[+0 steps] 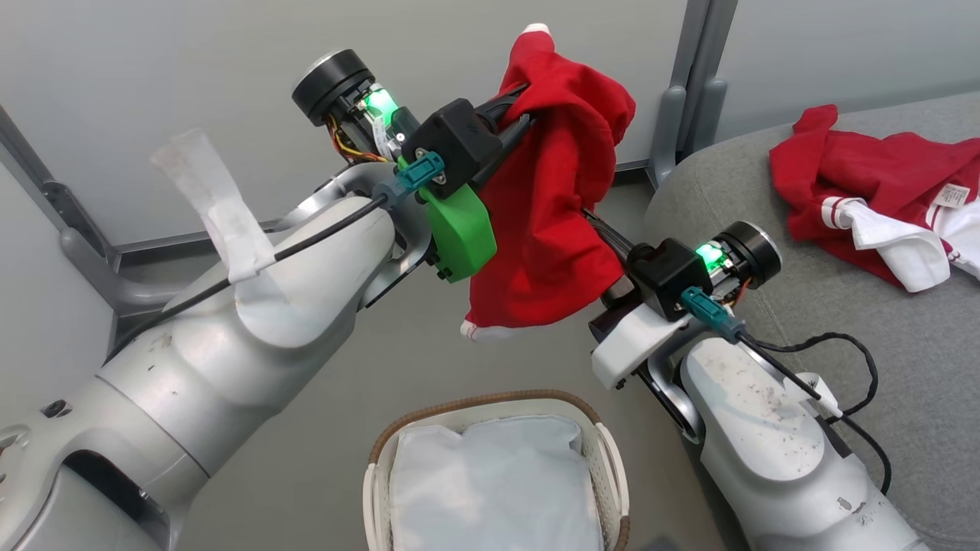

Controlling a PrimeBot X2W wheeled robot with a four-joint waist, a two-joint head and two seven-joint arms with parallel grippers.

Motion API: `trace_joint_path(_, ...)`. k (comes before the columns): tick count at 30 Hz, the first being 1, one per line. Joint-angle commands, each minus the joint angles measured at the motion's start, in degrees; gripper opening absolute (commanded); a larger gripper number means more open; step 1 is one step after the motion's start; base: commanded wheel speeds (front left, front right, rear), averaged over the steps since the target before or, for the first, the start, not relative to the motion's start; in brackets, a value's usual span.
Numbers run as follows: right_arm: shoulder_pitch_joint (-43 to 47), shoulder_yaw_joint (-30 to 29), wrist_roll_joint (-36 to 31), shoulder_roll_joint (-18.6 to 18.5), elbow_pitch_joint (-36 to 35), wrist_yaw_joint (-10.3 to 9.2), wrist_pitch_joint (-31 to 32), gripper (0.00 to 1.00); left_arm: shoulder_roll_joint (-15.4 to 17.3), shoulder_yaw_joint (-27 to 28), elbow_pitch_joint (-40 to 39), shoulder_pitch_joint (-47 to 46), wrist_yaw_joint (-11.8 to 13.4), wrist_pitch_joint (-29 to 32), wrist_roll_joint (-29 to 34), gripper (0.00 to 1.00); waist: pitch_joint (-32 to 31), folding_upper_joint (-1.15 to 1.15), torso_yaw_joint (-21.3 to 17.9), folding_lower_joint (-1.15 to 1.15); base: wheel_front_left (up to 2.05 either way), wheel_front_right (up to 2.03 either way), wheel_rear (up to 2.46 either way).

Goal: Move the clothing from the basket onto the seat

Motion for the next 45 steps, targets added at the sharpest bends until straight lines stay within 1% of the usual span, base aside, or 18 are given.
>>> trace_joint_path(1, -0.64, 0.04, 0.37, -0.2, -0.11, -0.08, -0.28, 0.0, 0.33, 0.17, 0.07, 1.24, 0.13, -0.19, -0.56, 0.0, 0.07, 0.0, -0.03, 0.0, 0.0, 0.0, 0.0)
trace_joint_path(5, -0.59, -0.56, 0.15, -0.2, -0.74, -0.08, -0.28, 0.0, 0.58, 0.95, 0.45, 2.57, 0.22, -0.32, -2.28, 0.0, 0.26, 0.0, -0.25, 0.0, 0.0, 0.0, 0.0)
trace_joint_path(7, -0.26, -1.06, 0.12, -0.19, -1.19, -0.08, -0.28, 0.0, 0.64, 1.53, 0.68, 3.65, 0.24, -0.41, -3.34, 0.29, 0.38, 0.0, -0.36, 0.0, 0.0, 0.0, 0.0)
trace_joint_path(8, -0.08, -1.31, 0.15, -0.19, -1.39, -0.08, -0.28, 0.0, 0.7, 1.79, 0.78, 4.06, 0.24, -0.44, -3.81, 0.4, 0.44, 0.0, -0.41, 0.0, 0.0, 0.0, 0.0)
trace_joint_path(9, 0.16, -1.65, 0.26, -0.19, -1.72, -0.08, -0.28, 0.0, 0.83, 2.05, 0.88, 4.55, 0.23, -0.52, -4.38, 0.57, 0.53, 0.0, -0.48, 0.0, 0.0, 0.0, 0.0)
trace_joint_path(10, 0.34, -1.98, 0.3, -0.19, -2.0, -0.08, -0.28, 0.0, 0.96, 2.21, 0.92, 4.93, 0.23, -0.59, -4.79, 0.96, 0.61, 0.0, -0.54, 0.0, 0.0, 0.0, 0.0)
trace_joint_path(11, 0.52, -2.6, 0.3, -0.19, -2.38, -0.08, -0.28, 0.0, 1.15, 2.4, 0.97, 5.5, 0.23, -0.65, -5.23, 1.0, 0.74, 0.0, -0.6, 0.0, 0.0, 0.0, 0.0)
trace_joint_path(19, 2.01, -8.38, -0.97, -0.19, -4.71, -0.08, -0.28, 0.0, 3.06, 4.6, 0.53, 10.2, 0.65, -0.96, -7.55, 1.0, 1.67, 0.0, -0.77, 0.0, 0.0, 0.0, 0.0)
trace_joint_path(25, 3.25, -11.38, -2.19, -0.19, -5.41, -0.08, -0.28, 0.0, 3.94, 6.15, -0.86, 14.66, 1.09, -1.05, -8.74, 1.0, 2.41, 0.0, -0.69, 0.0, 0.0, 0.0, 0.0)
trace_joint_path(32, 4.88, -13.95, -2.85, -0.19, -5.73, -0.08, -0.28, 0.0, 5.15, 8.23, -4.73, 21.89, 1.54, -1.05, -8.11, 1.0, 3.01, 0.0, -1.01, 0.0, 0.0, 0.0, 0.0)
trace_joint_path(41, 6.44, -16.7, -3.6, -0.19, -5.9, -0.08, -0.28, 0.0, 4.03, 11.3, -7.5, 28.83, 2.1, -1.05, -6.57, 1.0, 3.54, 0.0, -0.71, 0.0, 0.0, 0.0, 0.0)
trace_joint_path(45, 7.0, -17.7, -3.69, -0.21, -6.32, -0.08, -0.28, 0.0, 3.26, 13.03, -8.8, 31.43, 2.28, -1.05, -4.98, 1.0, 4.0, 0.0, -1.86, 0.0, 0.0, 0.0, 0.0)
